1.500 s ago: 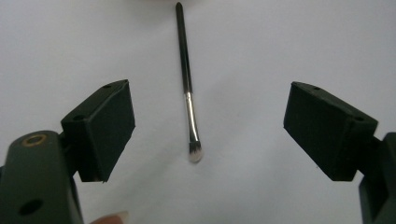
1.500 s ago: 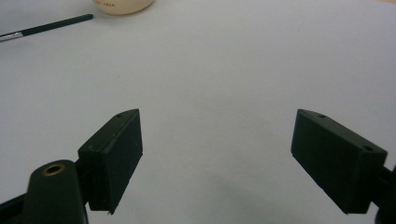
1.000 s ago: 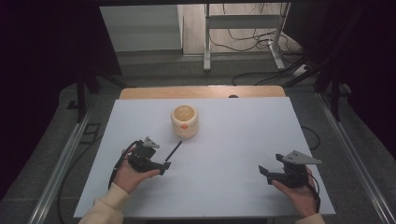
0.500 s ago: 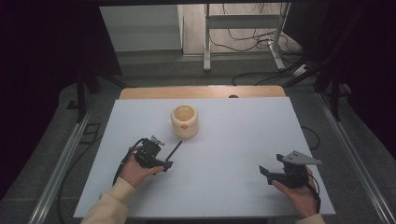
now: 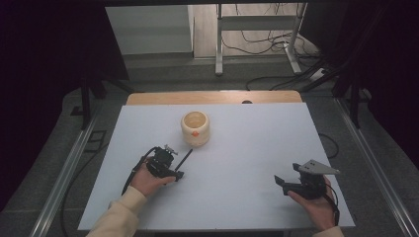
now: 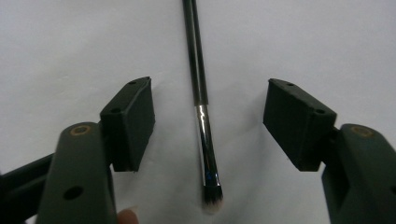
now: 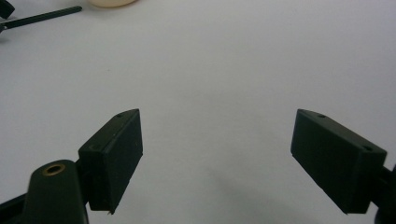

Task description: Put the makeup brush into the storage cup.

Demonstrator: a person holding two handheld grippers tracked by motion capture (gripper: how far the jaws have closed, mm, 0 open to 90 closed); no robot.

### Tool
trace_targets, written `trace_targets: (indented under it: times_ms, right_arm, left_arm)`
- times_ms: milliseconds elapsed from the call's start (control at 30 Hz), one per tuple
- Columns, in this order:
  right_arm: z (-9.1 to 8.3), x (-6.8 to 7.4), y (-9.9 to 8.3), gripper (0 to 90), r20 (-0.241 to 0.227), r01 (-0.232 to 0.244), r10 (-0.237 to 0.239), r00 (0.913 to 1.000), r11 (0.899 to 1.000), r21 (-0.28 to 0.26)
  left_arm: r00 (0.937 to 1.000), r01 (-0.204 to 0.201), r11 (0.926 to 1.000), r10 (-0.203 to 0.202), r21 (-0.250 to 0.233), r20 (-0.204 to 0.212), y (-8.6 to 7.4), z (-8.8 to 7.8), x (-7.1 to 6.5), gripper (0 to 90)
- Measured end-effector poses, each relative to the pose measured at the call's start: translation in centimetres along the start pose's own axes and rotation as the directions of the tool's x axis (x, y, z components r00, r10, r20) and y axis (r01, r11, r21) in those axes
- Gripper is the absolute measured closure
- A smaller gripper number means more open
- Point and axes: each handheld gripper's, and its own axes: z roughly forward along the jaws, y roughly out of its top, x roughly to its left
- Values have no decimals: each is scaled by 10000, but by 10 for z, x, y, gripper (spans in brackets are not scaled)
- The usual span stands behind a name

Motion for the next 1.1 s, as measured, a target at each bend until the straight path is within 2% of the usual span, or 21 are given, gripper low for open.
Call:
trace_targets:
  times_ms: [67,100,200,333,433,467,700,900,1100]
  right_arm:
    - [0,0,0,169,1,-4,4,10000,10000,1]
    - [0,0,0,169,-2,14,-14,10000,10000,12]
    - [0,0,0,169,2,26,-26,10000,10000,29]
    - [0,0,0,169,38,-21,20,10000,10000,26]
    - [0,0,0,169,86,-30,29,10000,10000,50]
    - [0,0,0,169,86,-30,29,10000,10000,50]
    - [0,-1,0,170,128,-67,66,9999,10000,61]
    - [-1,-3,0,172,186,-119,118,9998,9999,75]
    - [-1,-3,0,172,210,-119,117,9997,9999,71]
  left_arm:
    - [10000,0,10000,0,48,6,0,1,0,377]
    - [10000,18,10000,-18,34,-90,0,1,-1,416]
    - [9995,55,10000,-53,55,-305,1,1,-1,450]
    - [9992,-92,9998,98,148,-378,1,0,-2,506]
    - [9990,-305,9989,317,355,-324,3,0,-5,592]
    - [9985,-453,9977,468,503,-297,4,-1,-6,592]
    - [9985,-532,9924,540,1111,-37,12,-1,-6,701]
    - [9992,-383,9919,370,1208,132,14,-1,-3,833]
    - [9986,-526,9921,514,1136,133,13,-1,-3,836]
